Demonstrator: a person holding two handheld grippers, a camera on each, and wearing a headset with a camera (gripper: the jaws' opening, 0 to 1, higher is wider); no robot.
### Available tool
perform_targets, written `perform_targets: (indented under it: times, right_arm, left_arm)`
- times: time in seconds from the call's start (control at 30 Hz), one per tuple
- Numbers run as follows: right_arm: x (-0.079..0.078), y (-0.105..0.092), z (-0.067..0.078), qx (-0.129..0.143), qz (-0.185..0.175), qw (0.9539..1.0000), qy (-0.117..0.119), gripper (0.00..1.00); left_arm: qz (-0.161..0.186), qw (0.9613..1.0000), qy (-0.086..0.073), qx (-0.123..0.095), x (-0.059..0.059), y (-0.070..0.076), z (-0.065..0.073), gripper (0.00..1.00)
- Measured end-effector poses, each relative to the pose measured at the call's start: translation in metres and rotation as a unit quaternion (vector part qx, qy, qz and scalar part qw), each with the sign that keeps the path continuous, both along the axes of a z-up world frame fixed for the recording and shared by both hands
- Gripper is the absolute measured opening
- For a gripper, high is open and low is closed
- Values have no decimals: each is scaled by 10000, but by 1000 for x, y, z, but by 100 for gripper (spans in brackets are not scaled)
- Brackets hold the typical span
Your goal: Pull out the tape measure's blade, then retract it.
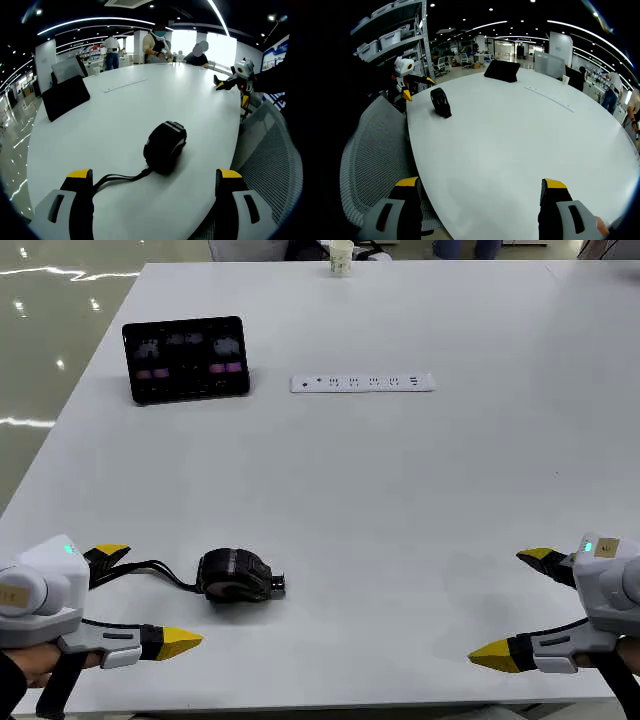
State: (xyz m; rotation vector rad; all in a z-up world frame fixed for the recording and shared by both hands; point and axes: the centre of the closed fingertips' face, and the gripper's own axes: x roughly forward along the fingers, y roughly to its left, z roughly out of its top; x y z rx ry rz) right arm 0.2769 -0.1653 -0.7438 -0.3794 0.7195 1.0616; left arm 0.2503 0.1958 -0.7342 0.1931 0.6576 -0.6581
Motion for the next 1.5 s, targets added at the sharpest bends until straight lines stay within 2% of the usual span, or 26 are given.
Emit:
perform_targets:
  times: [0.2,0.3,0.5,0.57,0.6,0.67,0.77,0.9,1.03,1.27,1.37,1.5]
  right_arm:
    - [4,-4,1,33,-30,10000,8,99]
    - [4,-4,0,3,19,10000,12,99]
    - [1,-3,1,22,26,10000,-9,99]
    - [1,-3,0,1,41,10000,10,99]
    - [-2,-2,-2,21,71,9999,104,99]
    - [-4,-1,-5,-32,126,9999,87,99]
    - [-7,0,-7,-12,148,9997,196,99]
    - [-5,5,-5,32,204,9997,126,99]
    - [-2,13,2,108,345,9993,-3,99]
    - [8,19,4,134,374,9992,-1,99]
    - [10,26,7,205,548,9982,-118,99]
    - [11,32,8,223,661,9975,-127,99]
  left_arm:
    - [-61,10000,53,58,-4,-2,-1,99]
    - [-55,10000,22,37,-5,-3,0,99]
    - [-121,9999,81,69,-9,-3,-2,99]
    - [-144,9998,98,87,-9,-3,-3,99]
    - [-160,9998,110,105,-9,-2,-3,99]
    - [-131,9997,134,151,-7,0,-4,99]
    - [-171,9997,139,129,-6,-1,-3,99]
    - [-257,9995,117,108,-5,-2,-3,99]
    - [-353,9991,210,121,-3,-3,-7,99]
    - [-782,9960,263,336,-2,-10,-11,99]
    - [-866,9951,277,380,-1,-12,-12,99]
    - [-1005,9935,298,436,2,-16,-13,99]
